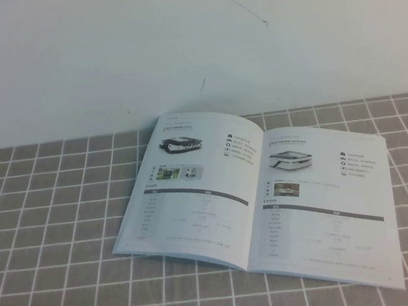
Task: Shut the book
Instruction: 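Close the open booklet and leave it lying on the table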
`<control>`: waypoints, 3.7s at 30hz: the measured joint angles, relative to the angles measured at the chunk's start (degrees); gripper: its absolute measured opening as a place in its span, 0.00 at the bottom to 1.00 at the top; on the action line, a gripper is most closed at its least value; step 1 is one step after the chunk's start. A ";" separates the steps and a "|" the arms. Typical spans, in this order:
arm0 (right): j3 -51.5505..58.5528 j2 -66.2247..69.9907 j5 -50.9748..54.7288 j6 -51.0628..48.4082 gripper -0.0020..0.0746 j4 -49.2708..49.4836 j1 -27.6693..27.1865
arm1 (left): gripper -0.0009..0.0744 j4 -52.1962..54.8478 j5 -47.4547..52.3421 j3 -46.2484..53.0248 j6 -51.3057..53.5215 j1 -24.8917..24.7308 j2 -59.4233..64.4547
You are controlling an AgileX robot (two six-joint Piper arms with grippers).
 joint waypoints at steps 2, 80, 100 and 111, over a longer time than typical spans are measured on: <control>0.00 0.00 0.00 0.00 0.02 0.00 0.00 | 0.01 0.00 0.10 0.00 0.00 0.25 0.00; -8.32 0.00 -28.49 3.05 0.02 -0.09 0.00 | 0.01 -4.14 -56.73 0.35 -0.46 0.27 -0.13; -40.22 31.24 16.31 -13.01 0.02 8.90 0.00 | 0.01 -0.49 -6.12 -23.85 3.62 0.27 12.92; -46.46 59.28 15.08 -48.99 0.02 44.22 0.00 | 0.01 -9.34 5.03 -28.07 4.78 0.27 33.19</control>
